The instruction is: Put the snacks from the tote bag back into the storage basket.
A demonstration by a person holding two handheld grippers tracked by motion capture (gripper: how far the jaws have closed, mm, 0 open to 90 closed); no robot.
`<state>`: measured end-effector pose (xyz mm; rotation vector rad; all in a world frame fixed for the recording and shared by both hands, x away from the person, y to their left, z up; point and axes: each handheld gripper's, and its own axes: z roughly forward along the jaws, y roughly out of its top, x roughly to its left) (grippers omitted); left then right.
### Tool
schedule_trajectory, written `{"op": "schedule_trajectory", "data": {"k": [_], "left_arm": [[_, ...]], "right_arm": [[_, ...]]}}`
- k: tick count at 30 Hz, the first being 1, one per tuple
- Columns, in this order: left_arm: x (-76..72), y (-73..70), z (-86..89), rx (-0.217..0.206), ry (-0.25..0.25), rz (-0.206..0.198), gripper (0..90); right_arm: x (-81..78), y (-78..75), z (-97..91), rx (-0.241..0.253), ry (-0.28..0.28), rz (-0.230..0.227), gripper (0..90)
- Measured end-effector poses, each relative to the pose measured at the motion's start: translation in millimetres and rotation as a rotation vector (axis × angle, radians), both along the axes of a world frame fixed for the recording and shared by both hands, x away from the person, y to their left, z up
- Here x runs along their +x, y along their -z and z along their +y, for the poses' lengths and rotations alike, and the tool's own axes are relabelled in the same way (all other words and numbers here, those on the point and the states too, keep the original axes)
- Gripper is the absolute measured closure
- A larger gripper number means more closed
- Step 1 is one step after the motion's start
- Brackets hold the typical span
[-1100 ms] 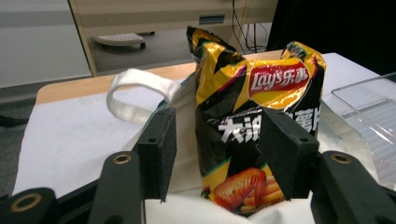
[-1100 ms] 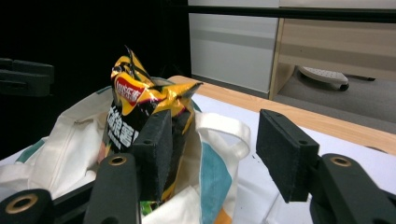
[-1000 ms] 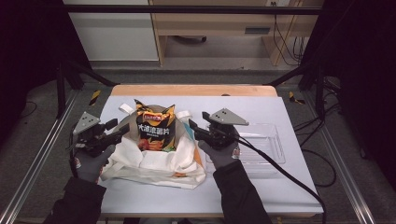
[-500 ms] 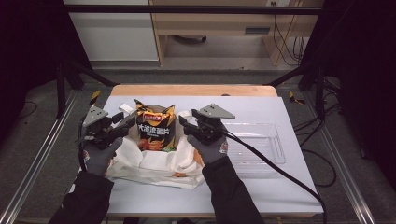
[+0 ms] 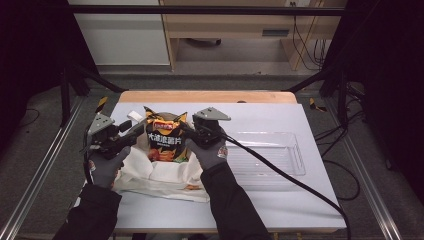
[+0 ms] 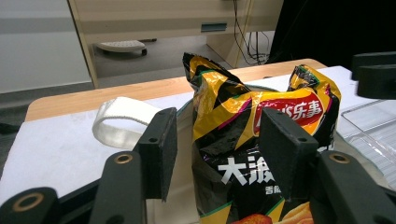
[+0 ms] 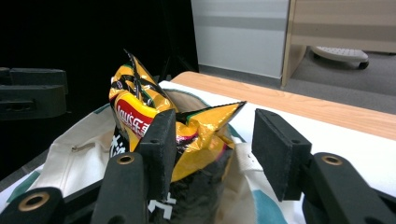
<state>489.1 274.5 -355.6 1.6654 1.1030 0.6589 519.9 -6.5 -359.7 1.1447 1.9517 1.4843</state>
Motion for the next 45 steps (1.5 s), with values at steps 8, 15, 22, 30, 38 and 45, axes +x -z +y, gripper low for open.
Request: {"op": "schedule_trajectory", "data": {"k": [8,15,22,30,38,45], "left_arm": [[0.2,0.6,-0.1,-0.002,0.003,0.004,47.1],[-0.1,0.5,0.3,-0.006,0.001,0.004,47.3],[0.0,0.2,0.9,-0.014,-0.001,0.004,47.2],[1.0,-0.4,3.1,-0.023,-0.006,0.010,47.2],[0.9,1.3,1.2,-0.014,0.002,0.016,47.1],[0.9,1.9,1.0,-0.013,0.003,0.016,47.1]], "right_arm": [[10.9,5.2,9.8,0.014,0.013,0.023,51.3],[13.5,8.4,16.5,0.003,0.008,0.035,64.4],[7.8,5.5,15.4,-0.025,0.005,0.008,89.1],[4.1,3.4,15.2,-0.037,-0.008,-0.003,88.7],[15.5,0.6,13.0,0.026,0.036,-0.001,67.1],[23.5,12.0,21.5,0.016,0.029,0.030,64.0]]}}
